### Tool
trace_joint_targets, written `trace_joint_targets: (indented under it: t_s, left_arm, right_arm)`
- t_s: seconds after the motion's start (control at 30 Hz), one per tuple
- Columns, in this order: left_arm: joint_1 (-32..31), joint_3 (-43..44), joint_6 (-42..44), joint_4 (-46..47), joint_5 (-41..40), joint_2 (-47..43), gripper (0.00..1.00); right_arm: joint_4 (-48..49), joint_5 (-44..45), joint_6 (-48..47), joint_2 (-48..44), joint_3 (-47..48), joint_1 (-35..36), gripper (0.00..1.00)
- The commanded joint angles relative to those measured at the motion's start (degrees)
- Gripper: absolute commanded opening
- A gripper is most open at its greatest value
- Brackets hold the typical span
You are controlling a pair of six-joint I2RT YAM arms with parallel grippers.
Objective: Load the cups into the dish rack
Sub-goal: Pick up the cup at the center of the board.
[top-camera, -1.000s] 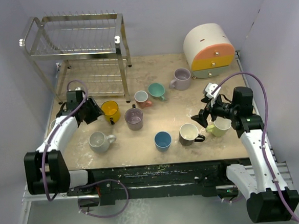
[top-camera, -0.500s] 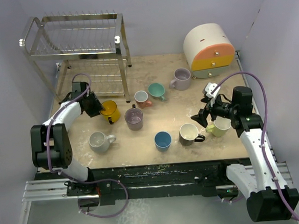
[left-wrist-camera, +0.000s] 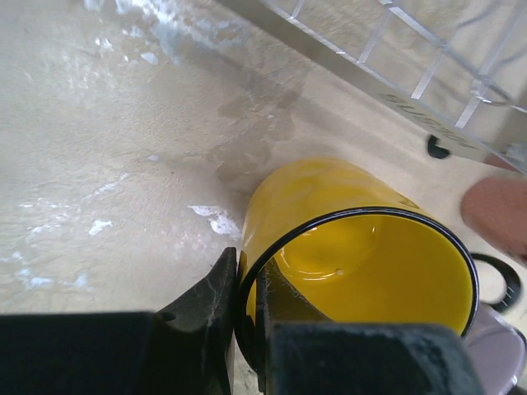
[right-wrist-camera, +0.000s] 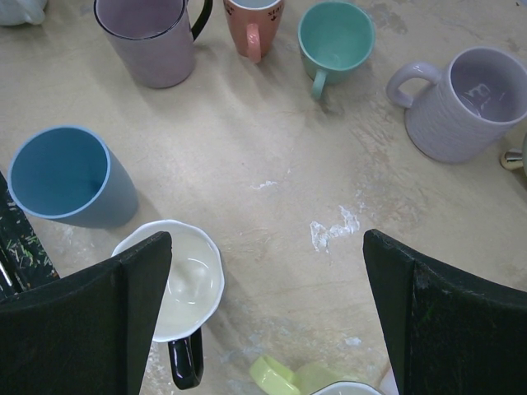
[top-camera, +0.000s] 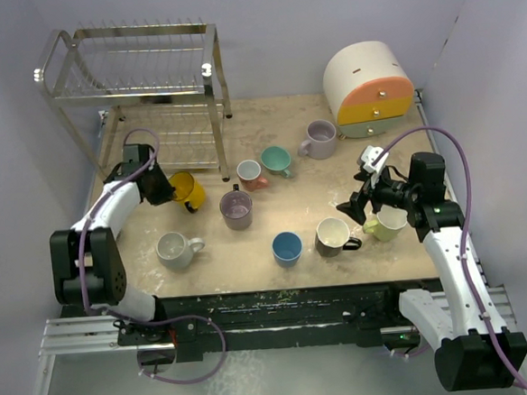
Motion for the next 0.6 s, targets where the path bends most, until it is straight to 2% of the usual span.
trace_joint_targets:
  t_s: [0.0, 0.17, 0.37, 0.47, 0.57]
  left_arm:
    - [-0.09, 0.94, 4.32, 2.42, 0.34, -12.35, 0.0]
    - [-0.53, -3.4, 7.25, 2.01, 4.55, -27.4, 0.0]
    - [-2.56, -8.29, 3.08, 3.49, 13.7, -46.64, 0.0]
    - [-5.79, -7.79, -1.45, 3.94, 15.23, -51.24, 0.0]
    - [-11.39, -6.92, -5.43, 5.15, 13.53, -51.58, 0.0]
  right_arm:
    - [1.5, -0.1, -0.94, -0.64, -0.16, -0.3, 1.0]
    - [-1.39, -2.37, -2.98, -1.74, 1.32, -0.22, 1.0]
    - [-18.6, -8.21, -11.46, 2.89, 15.48, -0.29, 1.0]
    - [-24.56, -10.57, -12.25, 5.18, 22.99, -0.22, 1.0]
    - [-26.94, -12.67, -9.79, 6.73, 28.77, -0.21, 1.0]
